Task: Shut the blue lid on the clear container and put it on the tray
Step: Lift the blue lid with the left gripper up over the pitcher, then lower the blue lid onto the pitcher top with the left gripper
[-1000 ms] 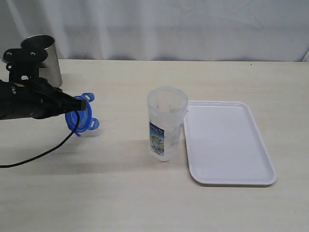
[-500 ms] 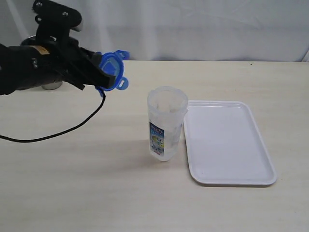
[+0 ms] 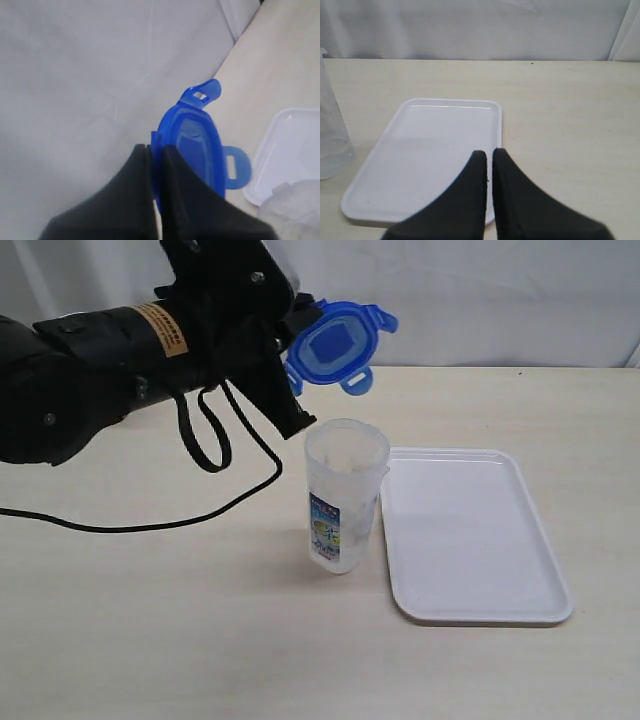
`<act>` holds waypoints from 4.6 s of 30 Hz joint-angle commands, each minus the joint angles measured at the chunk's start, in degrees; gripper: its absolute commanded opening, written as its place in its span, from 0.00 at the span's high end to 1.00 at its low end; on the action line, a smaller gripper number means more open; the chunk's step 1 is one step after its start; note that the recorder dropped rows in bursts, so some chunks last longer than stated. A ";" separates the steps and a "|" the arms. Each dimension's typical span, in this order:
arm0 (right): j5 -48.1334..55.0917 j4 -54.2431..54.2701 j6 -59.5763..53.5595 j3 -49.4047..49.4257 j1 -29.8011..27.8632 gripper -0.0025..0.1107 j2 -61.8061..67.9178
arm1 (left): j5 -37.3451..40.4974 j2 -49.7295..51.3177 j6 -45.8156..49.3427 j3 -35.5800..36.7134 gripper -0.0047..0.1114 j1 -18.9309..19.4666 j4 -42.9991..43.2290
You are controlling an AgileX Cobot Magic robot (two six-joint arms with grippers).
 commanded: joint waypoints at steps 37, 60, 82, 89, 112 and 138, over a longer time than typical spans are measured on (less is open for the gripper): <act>-0.01 0.10 -0.42 0.10 -0.33 0.94 -0.36 | -1.49 9.11 26.17 -6.15 0.96 -0.52 4.91; -0.01 0.10 -0.42 0.10 -0.33 0.94 -0.36 | -2.06 7.57 25.92 -6.15 0.96 -2.73 4.80; -0.01 0.10 -0.42 0.10 -0.33 0.94 -0.36 | 8.01 5.04 26.78 -6.15 0.96 -4.91 3.98; -0.01 0.10 -0.42 0.10 -0.33 0.94 -0.36 | 10.23 4.83 26.78 -6.15 0.96 -5.63 3.87; -0.01 0.10 -0.42 0.10 -0.33 0.94 -0.36 | 8.85 2.17 26.56 -0.49 0.96 -7.25 3.78; -0.01 0.10 -0.42 0.10 -0.33 0.94 -0.36 | 19.14 2.17 25.95 -0.49 0.96 -7.25 1.74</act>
